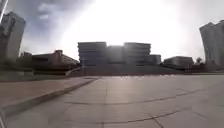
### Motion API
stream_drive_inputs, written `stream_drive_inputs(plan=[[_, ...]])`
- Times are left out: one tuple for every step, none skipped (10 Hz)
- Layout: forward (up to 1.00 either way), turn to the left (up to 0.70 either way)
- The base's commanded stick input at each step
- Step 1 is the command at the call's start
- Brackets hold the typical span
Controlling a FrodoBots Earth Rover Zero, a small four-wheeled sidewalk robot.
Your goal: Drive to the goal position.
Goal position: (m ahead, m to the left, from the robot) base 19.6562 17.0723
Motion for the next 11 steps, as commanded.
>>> stream_drive_inputs(plan=[[1.00, 0.38], [1.00, 0.00], [1.00, 0.00], [1.00, 0.00], [1.00, 0.00], [1.00, 0.00], [1.00, 0.00], [1.00, 0.00], [1.00, 0.00], [1.00, 0.00], [1.00, 0.00]])
